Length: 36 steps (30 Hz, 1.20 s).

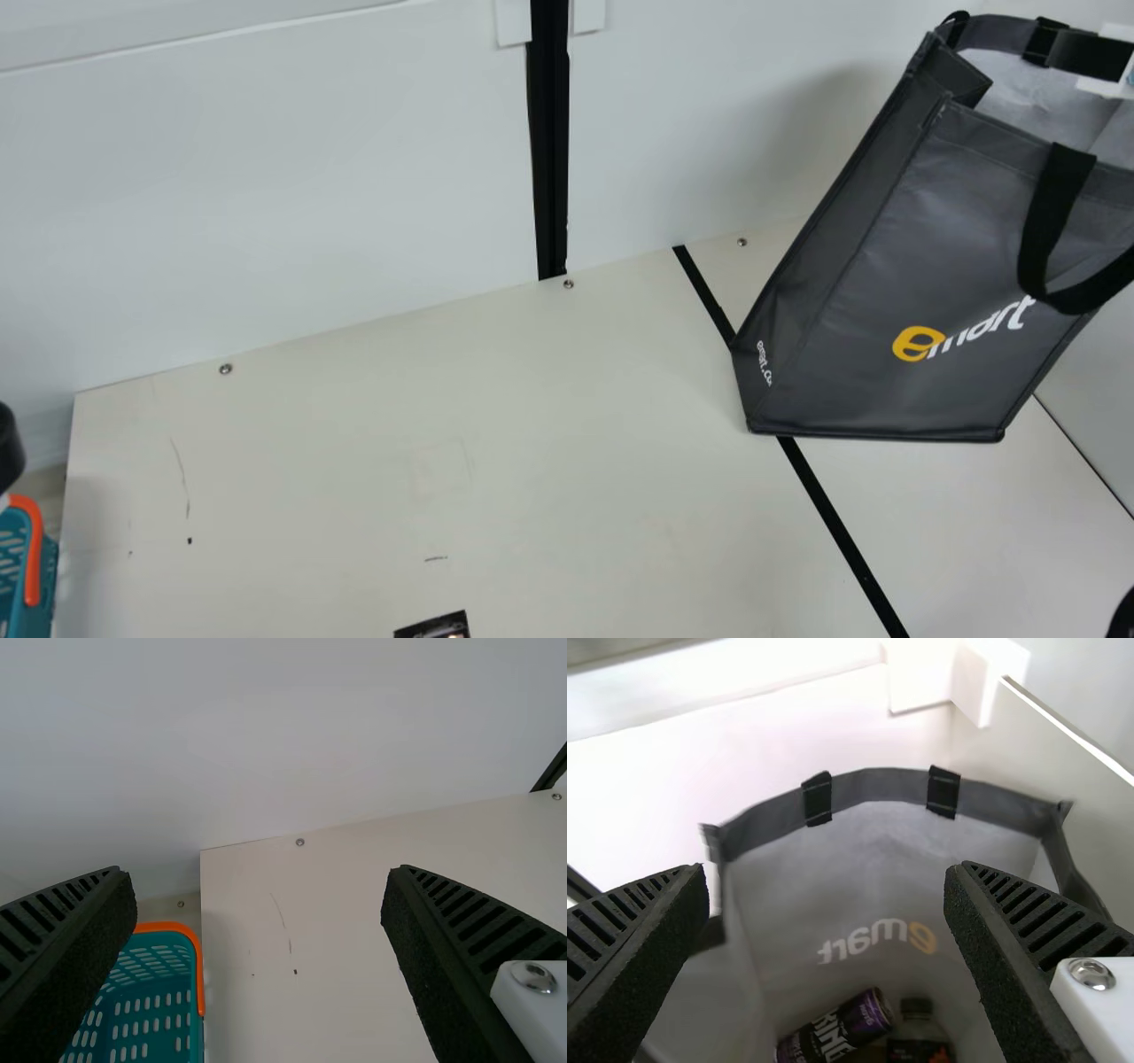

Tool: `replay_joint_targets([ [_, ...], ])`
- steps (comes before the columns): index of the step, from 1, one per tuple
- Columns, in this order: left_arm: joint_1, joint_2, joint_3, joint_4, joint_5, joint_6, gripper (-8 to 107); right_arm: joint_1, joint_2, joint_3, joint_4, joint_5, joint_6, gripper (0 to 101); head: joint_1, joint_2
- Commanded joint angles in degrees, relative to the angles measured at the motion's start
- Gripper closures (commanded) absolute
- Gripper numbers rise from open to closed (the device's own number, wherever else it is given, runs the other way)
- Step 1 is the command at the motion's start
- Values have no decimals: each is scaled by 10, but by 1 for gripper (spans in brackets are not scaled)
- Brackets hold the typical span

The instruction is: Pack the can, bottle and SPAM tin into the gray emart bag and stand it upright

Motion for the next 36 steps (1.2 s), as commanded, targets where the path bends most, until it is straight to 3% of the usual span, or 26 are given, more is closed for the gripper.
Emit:
replay_joint_targets([
  [1,0,0,0,0,0,0,9,5,-4,0,1,-1,-1,6,-13,-1],
  [18,0,0,0,0,0,0,9,117,-60,46,-2,-1,5,6,-13,-1],
  [36,0,0,0,0,0,0,9,287,-112,99,-78,-1,51,6,-13,-1],
])
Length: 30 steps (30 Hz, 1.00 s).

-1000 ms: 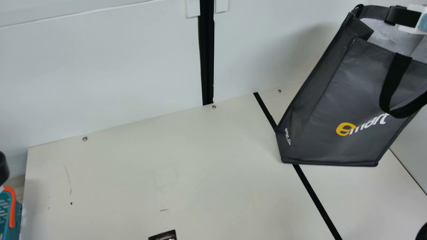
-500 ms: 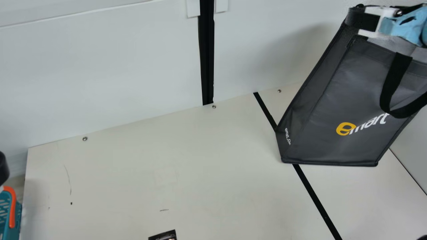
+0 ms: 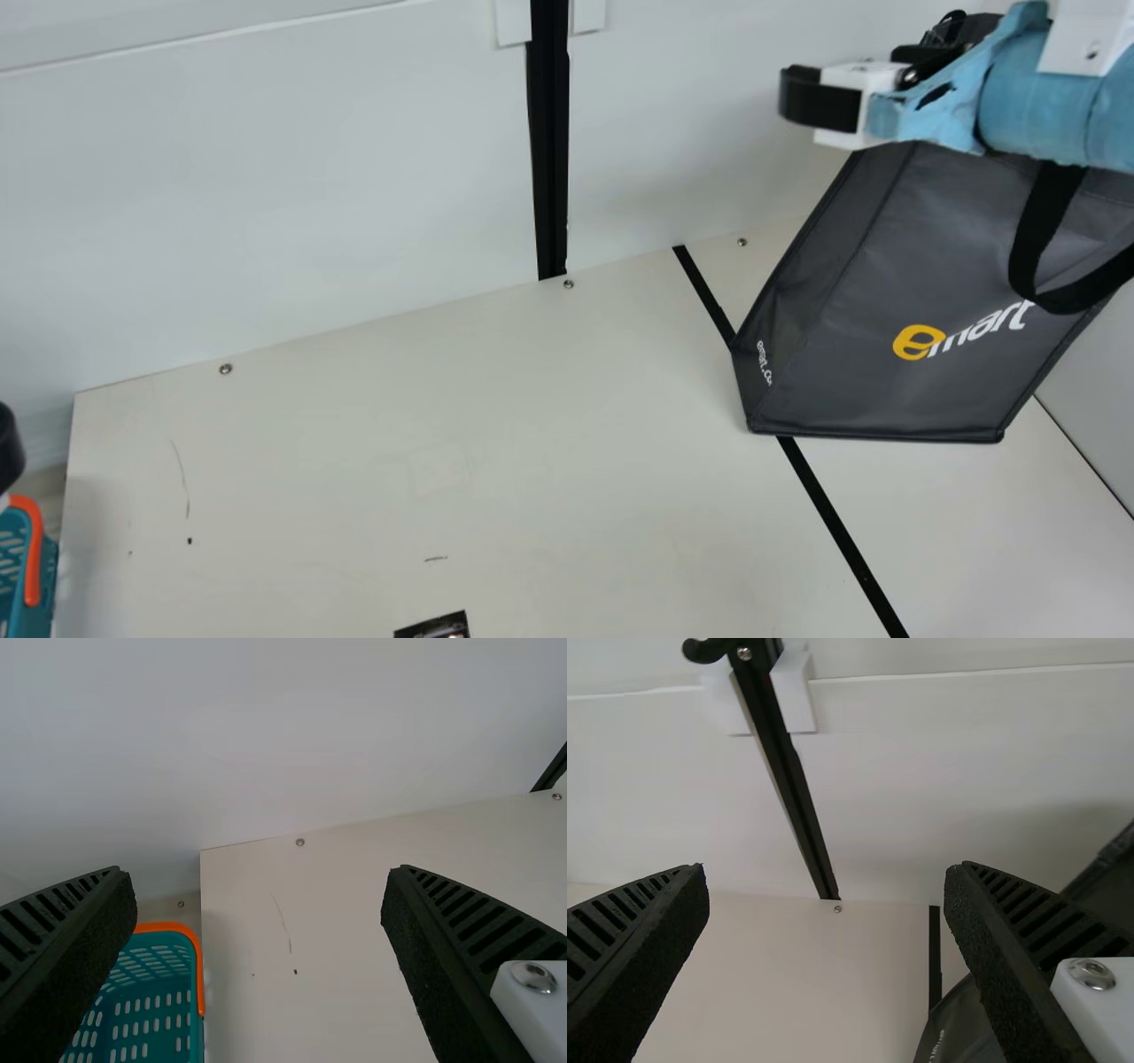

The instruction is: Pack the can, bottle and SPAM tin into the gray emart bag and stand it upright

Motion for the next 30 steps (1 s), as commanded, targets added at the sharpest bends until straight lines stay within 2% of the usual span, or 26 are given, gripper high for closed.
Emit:
replay_joint_targets([
  [1,0,0,0,0,0,0,9,18,-4,1,-19,0,7,6,-13,0],
  [9,0,0,0,0,0,0,9,73,-21,13,-80,0,47,6,-13,0],
  [15,0,0,0,0,0,0,9,111,-36,37,-112,0,75,6,-13,0],
  [30,0,0,0,0,0,0,9,195,-83,166,-184,-69,128,6,-13,0],
])
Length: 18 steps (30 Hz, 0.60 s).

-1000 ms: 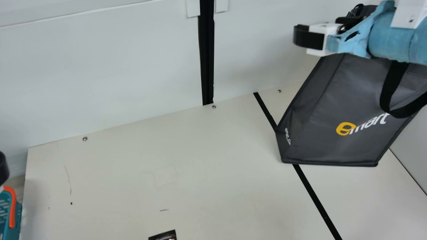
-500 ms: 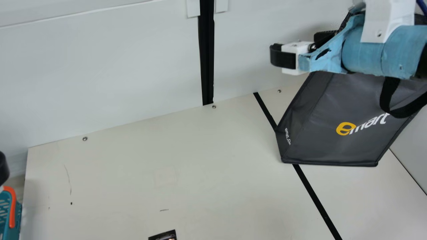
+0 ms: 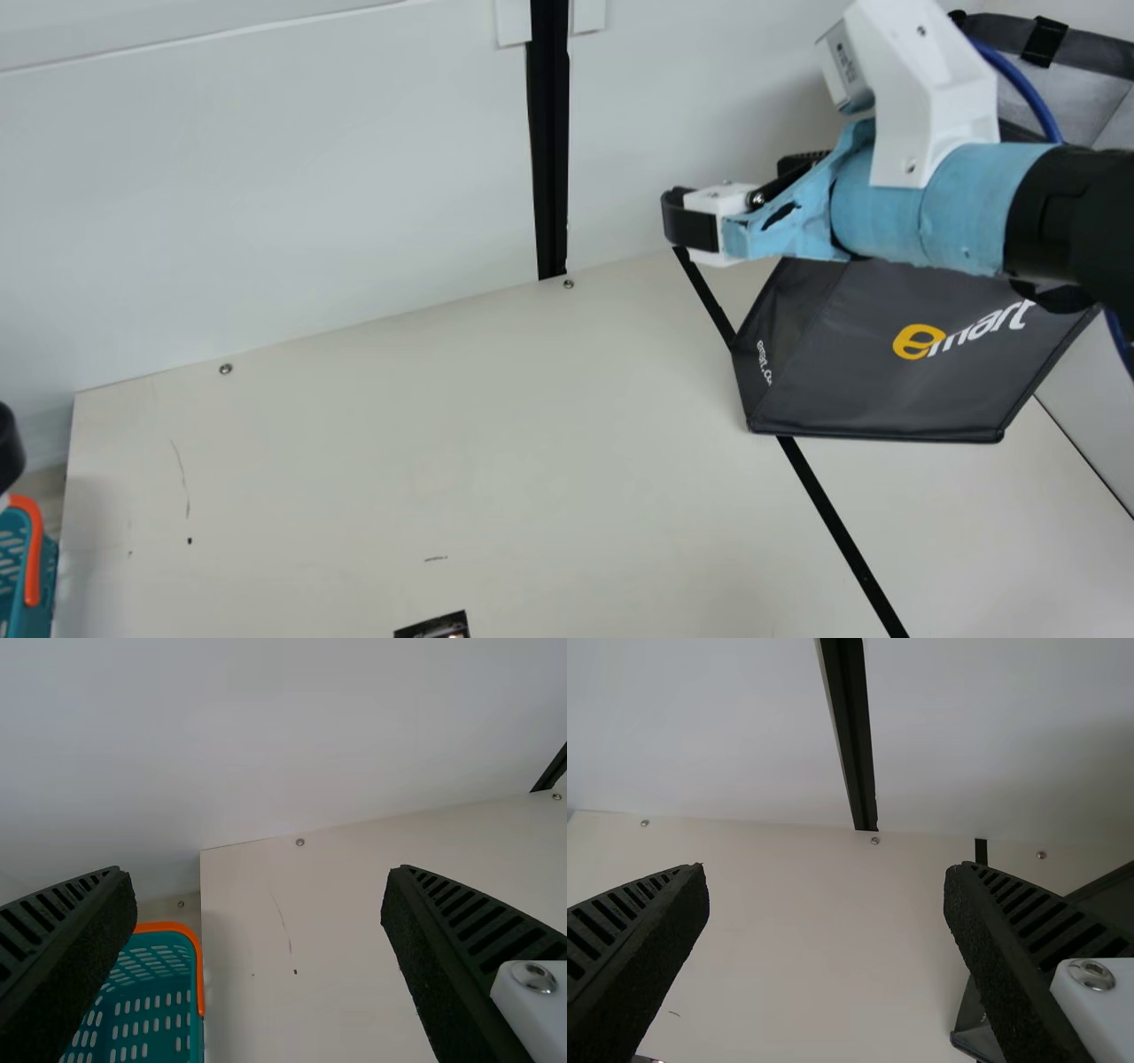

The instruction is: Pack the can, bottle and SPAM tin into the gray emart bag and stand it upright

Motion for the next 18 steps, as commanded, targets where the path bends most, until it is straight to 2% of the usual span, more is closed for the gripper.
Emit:
replay_joint_targets([
  [1,0,0,0,0,0,0,9,7,-3,16,-12,-10,6,6,-13,-1],
  [7,0,0,0,0,0,0,9,29,-11,51,-34,-33,28,6,-13,-1],
  [18,0,0,0,0,0,0,9,29,-11,52,-35,-34,28,6,-13,-1],
])
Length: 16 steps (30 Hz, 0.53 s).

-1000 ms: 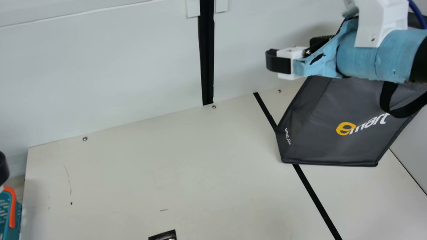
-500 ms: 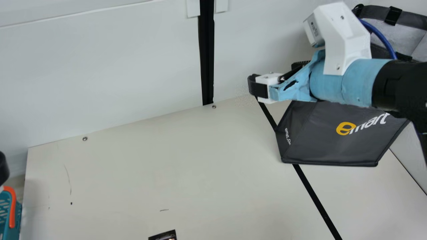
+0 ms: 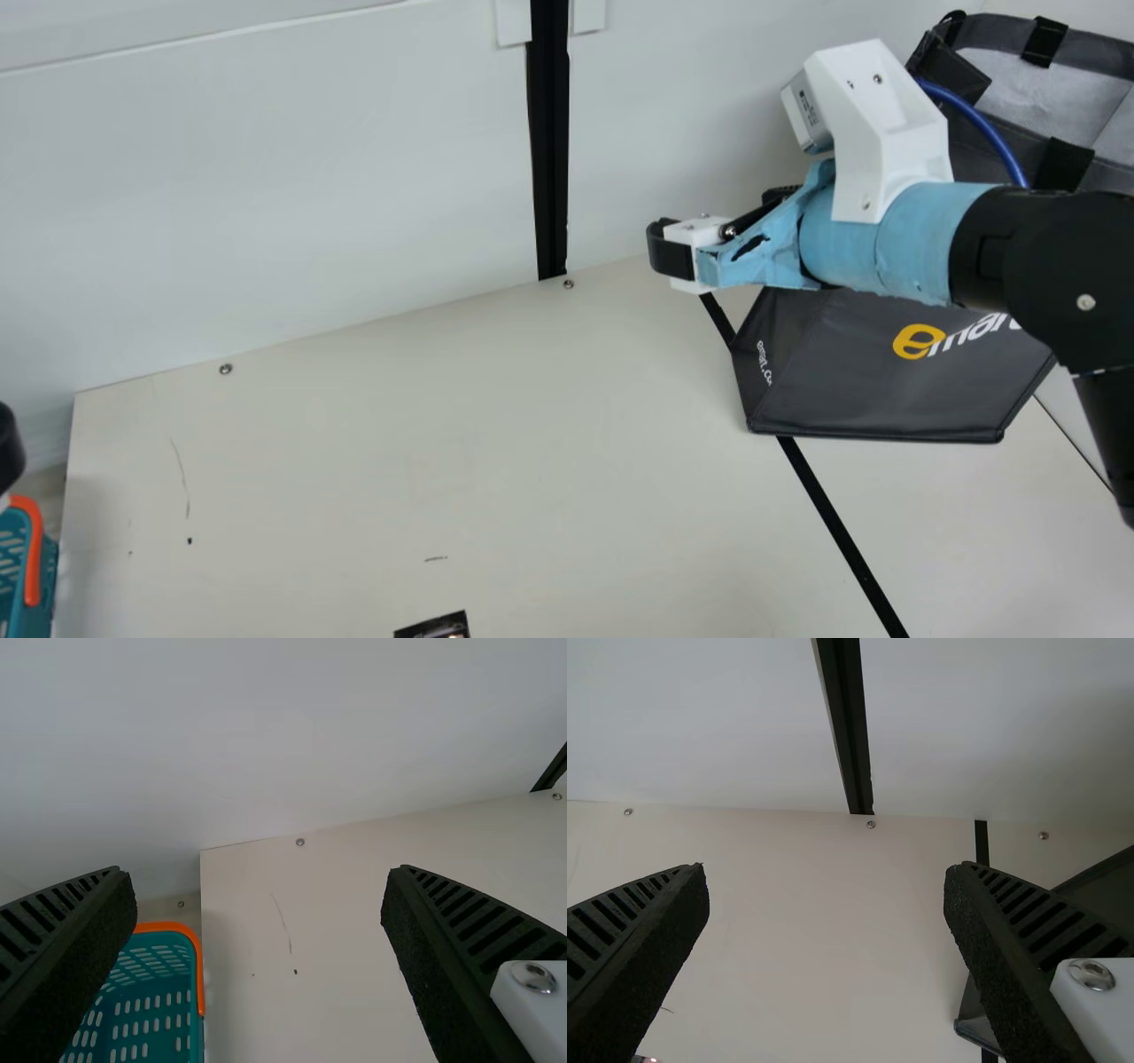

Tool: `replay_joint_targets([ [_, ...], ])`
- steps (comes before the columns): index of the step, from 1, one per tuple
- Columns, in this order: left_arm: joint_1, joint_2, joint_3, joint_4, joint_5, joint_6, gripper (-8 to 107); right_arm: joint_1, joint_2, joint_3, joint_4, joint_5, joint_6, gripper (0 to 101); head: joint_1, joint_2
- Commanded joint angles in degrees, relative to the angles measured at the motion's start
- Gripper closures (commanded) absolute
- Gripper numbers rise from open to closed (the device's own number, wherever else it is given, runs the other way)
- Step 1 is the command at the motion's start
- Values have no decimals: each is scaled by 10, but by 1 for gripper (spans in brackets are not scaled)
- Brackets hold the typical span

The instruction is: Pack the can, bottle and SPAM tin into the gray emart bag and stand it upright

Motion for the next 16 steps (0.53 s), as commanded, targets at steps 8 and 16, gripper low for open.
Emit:
replay_joint_targets([
  [8,0,0,0,0,0,0,9,0,0,0,0,0,0,6,-13,-1],
  [16,0,0,0,0,0,0,9,0,0,0,0,0,0,6,-13,-1],
])
